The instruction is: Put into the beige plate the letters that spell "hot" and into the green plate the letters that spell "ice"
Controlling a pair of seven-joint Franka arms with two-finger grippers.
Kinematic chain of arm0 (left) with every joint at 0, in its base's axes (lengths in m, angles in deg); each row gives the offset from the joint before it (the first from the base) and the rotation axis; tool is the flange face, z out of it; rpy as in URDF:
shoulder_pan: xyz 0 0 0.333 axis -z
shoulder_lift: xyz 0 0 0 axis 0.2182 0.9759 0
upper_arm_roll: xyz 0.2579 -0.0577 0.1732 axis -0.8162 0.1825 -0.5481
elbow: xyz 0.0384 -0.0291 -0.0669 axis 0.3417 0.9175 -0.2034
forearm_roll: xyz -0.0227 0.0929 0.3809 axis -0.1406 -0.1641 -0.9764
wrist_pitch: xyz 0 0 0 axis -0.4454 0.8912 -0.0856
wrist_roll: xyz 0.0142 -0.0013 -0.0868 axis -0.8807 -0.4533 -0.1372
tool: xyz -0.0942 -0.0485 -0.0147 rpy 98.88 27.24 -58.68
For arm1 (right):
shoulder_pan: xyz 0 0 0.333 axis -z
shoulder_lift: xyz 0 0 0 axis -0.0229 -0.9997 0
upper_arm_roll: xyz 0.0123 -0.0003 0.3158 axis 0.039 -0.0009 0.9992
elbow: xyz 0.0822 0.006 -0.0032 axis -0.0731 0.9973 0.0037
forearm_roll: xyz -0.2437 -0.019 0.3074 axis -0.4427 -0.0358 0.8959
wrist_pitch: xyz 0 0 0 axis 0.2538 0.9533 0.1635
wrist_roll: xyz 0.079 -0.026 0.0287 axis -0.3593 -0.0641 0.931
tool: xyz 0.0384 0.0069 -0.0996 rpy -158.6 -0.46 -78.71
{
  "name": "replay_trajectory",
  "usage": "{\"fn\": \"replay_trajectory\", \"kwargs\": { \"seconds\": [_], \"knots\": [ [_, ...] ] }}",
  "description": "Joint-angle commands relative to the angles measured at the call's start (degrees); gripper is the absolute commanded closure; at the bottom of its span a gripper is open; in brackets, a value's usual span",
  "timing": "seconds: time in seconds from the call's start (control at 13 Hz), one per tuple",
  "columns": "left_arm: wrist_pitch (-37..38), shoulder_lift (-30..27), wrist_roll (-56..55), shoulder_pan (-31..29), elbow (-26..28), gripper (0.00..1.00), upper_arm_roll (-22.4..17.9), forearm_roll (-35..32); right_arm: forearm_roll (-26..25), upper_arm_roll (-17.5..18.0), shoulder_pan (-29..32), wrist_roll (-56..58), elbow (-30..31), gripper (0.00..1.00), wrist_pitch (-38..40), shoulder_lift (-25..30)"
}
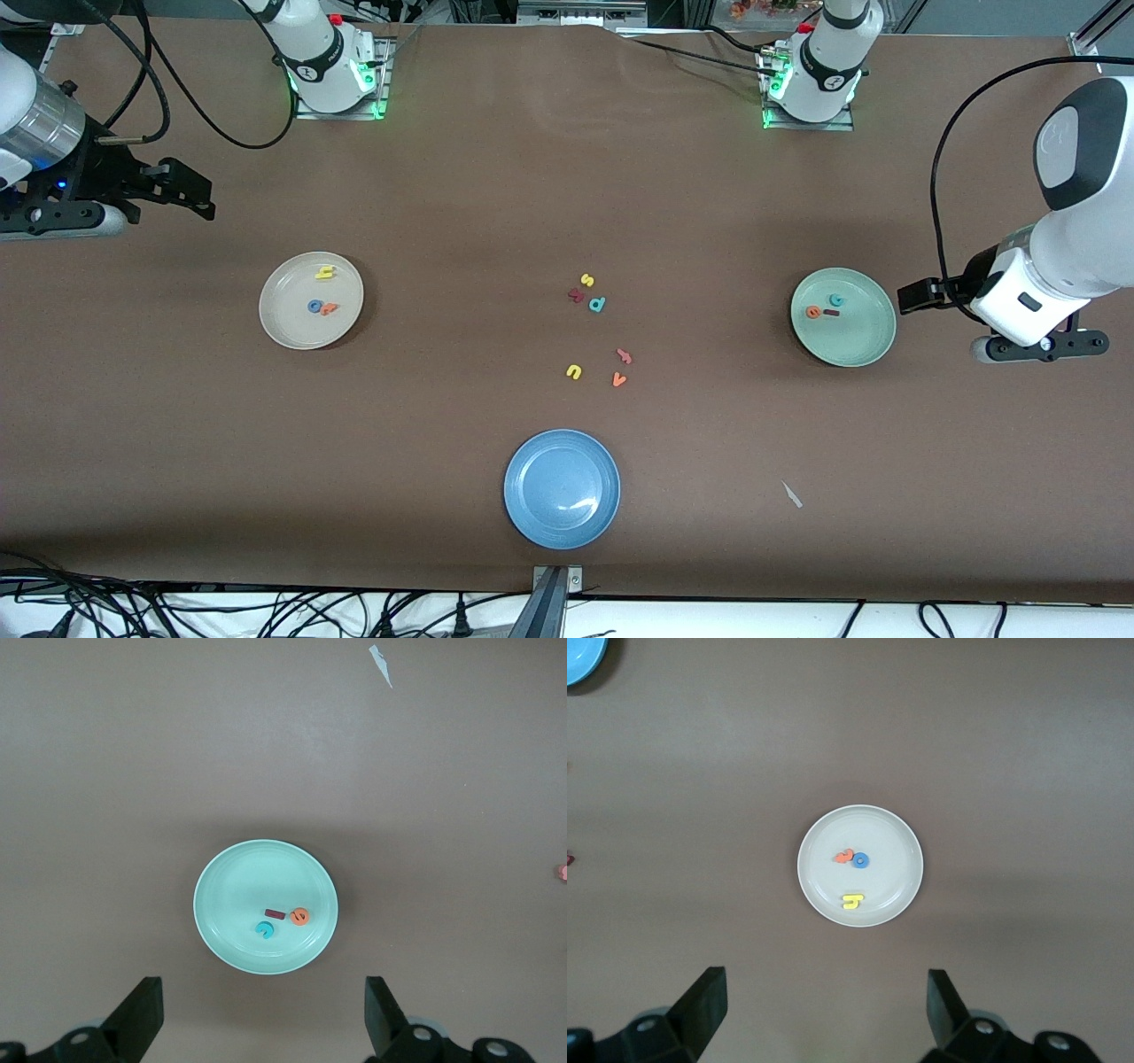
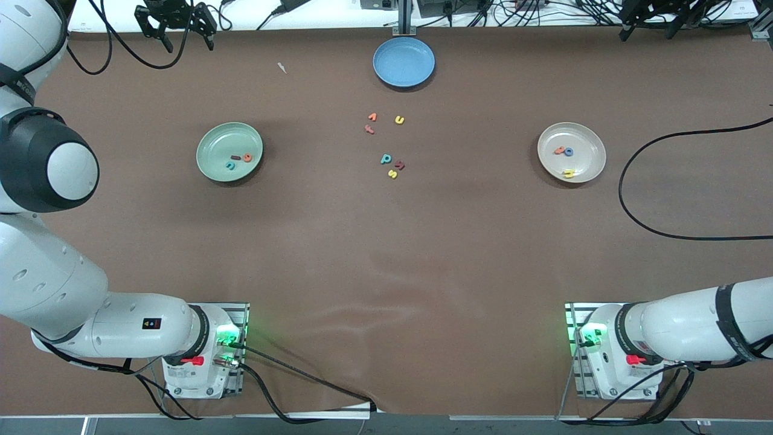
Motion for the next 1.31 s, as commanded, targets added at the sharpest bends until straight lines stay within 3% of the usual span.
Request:
{"fn": "replay_trajectory", "kwargs": {
  "seconds": [0.0, 1.23],
  "knots": [
    [-0.1, -0.8, 1.6, -0.1, 1.1, 0.0, -0.4, 1.7, 0.9, 0.1, 0.4, -0.1, -2.2, 0.0, 1.5, -1.2],
    [0.3, -0.8, 1.7, 0.0, 1.4, 0.0, -0.4, 1.7, 0.2, 0.5, 0.1, 0.3, -3.3, 0.0, 1.7, -1.2]
  ]
}}
